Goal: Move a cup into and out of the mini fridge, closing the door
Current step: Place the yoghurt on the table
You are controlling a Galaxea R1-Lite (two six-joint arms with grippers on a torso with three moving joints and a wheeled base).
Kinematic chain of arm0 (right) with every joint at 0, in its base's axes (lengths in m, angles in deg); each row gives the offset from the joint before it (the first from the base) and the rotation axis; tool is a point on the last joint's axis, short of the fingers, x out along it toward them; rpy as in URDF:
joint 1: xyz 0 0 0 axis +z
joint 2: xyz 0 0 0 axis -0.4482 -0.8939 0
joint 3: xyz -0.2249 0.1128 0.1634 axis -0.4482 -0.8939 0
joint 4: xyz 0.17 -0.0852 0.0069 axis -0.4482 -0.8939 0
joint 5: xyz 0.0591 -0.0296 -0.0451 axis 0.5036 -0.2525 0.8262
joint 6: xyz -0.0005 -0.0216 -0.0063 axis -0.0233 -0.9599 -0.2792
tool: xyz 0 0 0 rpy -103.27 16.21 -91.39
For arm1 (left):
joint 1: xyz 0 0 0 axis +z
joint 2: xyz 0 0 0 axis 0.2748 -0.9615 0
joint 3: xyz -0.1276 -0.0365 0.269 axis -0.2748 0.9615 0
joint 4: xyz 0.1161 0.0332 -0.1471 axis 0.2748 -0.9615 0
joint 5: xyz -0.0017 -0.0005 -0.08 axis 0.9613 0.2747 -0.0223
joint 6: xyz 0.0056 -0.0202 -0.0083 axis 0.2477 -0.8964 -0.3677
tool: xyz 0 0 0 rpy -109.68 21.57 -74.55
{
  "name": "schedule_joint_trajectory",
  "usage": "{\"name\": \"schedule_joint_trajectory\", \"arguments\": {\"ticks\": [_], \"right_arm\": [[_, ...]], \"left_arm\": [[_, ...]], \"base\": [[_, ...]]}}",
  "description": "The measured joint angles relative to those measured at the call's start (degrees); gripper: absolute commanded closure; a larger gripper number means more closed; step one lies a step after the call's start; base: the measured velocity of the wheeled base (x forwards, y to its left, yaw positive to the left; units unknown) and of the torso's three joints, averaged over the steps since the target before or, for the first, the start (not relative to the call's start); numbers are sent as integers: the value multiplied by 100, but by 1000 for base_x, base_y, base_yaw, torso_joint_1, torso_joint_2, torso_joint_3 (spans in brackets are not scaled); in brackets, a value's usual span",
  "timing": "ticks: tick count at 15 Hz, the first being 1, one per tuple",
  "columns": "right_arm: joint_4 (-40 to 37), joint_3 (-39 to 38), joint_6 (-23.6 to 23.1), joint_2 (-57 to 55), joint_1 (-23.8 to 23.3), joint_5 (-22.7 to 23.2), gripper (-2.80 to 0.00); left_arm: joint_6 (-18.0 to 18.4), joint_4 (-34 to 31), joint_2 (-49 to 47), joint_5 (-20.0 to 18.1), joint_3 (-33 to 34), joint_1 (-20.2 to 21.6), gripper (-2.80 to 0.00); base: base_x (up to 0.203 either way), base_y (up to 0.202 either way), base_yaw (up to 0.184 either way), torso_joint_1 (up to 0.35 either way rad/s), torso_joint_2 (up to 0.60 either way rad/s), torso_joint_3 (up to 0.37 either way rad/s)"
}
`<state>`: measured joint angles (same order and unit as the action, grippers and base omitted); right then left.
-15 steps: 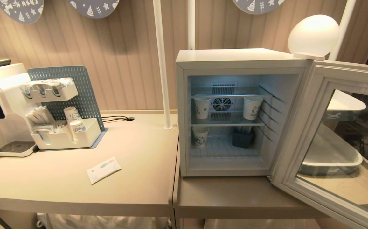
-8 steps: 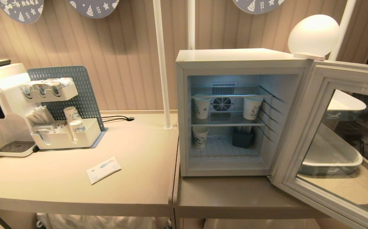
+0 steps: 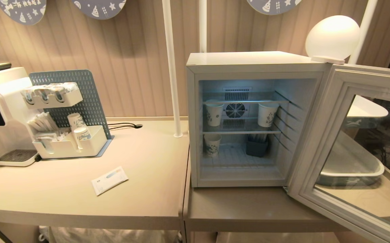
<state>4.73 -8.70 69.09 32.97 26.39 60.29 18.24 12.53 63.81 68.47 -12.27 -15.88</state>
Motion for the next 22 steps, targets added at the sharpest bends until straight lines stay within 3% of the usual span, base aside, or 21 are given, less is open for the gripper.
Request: {"name": "schedule_joint_trajectory", "arguments": {"ticks": [5, 22], "right_arm": [[-5, 6, 0, 0, -5, 0, 0], [-24, 16, 7, -5, -2, 0, 0]], "left_arm": [[4, 0, 0, 2, 0, 0, 0], [7, 1, 0, 1, 0, 0, 0]], "base": [[-161, 0, 0, 6, 4, 4], [0, 0, 0, 0, 0, 0]]}}
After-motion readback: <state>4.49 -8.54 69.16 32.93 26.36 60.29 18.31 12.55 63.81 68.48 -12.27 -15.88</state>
